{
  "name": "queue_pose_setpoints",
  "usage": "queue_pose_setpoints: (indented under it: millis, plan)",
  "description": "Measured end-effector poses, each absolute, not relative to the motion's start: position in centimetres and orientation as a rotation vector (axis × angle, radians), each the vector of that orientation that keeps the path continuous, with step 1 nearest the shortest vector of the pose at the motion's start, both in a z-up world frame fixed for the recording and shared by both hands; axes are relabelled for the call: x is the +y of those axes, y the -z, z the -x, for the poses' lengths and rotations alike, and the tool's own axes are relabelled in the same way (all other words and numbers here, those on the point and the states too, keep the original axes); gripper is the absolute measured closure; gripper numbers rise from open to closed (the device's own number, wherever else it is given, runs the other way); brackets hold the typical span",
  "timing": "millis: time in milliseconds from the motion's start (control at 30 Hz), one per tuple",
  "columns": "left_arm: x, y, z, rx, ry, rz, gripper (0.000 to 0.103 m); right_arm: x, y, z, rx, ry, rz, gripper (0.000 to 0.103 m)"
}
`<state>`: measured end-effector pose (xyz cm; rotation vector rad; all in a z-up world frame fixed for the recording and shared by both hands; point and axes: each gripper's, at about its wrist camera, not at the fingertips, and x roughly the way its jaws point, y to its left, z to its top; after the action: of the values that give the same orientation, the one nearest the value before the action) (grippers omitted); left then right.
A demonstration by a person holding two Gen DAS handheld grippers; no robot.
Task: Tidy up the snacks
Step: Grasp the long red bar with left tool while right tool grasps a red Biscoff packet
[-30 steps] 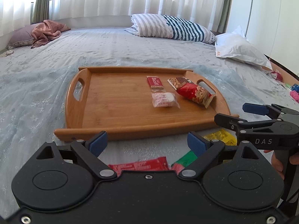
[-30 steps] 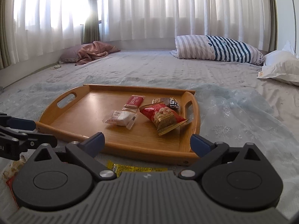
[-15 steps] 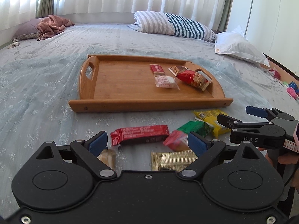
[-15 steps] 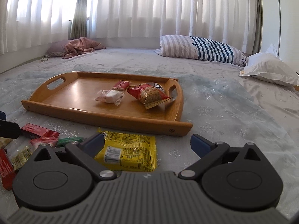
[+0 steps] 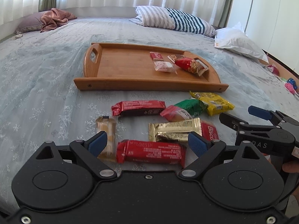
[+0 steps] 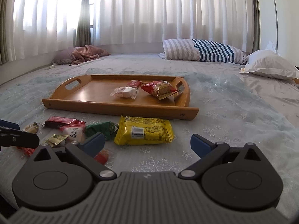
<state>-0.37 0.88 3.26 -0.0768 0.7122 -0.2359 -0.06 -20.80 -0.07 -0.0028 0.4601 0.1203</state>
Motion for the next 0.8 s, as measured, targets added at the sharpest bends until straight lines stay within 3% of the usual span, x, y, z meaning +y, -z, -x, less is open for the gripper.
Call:
queue_pose_setpoints:
  millis: [133, 200, 267, 400, 567, 800]
  plan:
    - [1.2, -3.4, 1.0, 0.725, 0.27, 0.092, 0.024, -20.2, 0.3, 1.5, 0.462, -0.136, 0.006, 0.0]
    - [1.4, -3.5, 1.2, 0.729, 0.288, 0.107, 0.026, -20.0, 0.3, 2.2, 0.463, -0.147, 0.01, 0.002]
    - [1.4, -3.6, 1.4, 0.733, 0.294, 0.111, 0.029, -19.6, 0.5, 2.8, 0.468, -0.162, 0.013, 0.009]
    - [1.1, -3.3, 1.6, 0.735, 0.284, 0.081, 0.029, -19.0, 0.7, 3.8, 0.469, -0.194, -0.003, 0.018]
    - [0.9, -2.5, 1.1, 0.754, 0.289, 0.076, 0.025, -18.3, 0.8, 4.1, 0.482, -0.235, -0.031, 0.037]
    - [0.4, -1.7, 0.7, 0.754, 0.285, 0.044, 0.02, -17.3, 1.0, 4.0, 0.496, -0.269, -0.033, 0.038]
